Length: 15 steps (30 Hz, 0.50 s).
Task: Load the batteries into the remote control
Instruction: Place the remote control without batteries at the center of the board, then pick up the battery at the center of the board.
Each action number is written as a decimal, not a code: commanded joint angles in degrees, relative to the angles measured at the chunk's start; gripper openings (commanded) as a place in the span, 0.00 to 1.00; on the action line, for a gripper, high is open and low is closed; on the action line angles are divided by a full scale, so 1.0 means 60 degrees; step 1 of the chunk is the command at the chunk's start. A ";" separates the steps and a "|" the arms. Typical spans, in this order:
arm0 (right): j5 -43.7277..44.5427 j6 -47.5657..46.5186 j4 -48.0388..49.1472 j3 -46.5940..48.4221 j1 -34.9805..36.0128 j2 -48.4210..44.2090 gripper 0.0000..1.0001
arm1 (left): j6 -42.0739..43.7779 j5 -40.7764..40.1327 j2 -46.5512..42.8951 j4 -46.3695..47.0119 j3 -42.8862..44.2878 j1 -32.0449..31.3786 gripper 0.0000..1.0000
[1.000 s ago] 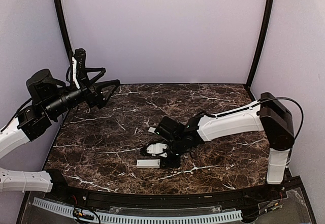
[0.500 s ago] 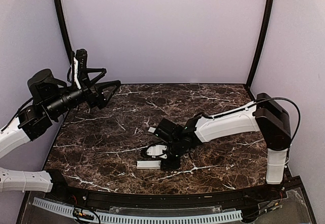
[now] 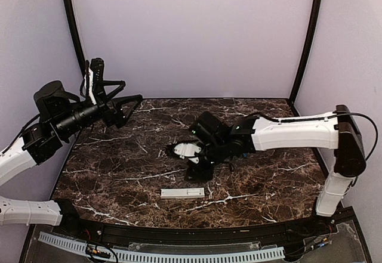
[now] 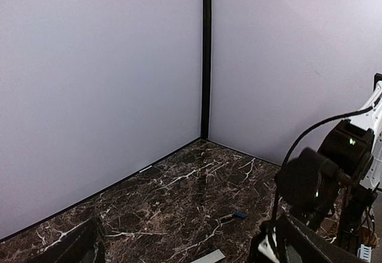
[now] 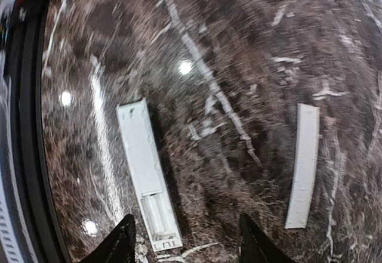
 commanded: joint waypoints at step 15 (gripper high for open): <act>0.1581 0.6106 -0.2495 -0.0182 -0.5428 -0.0034 0.28 | -0.0238 -0.0687 0.1411 -0.2957 0.0457 0.0343 0.99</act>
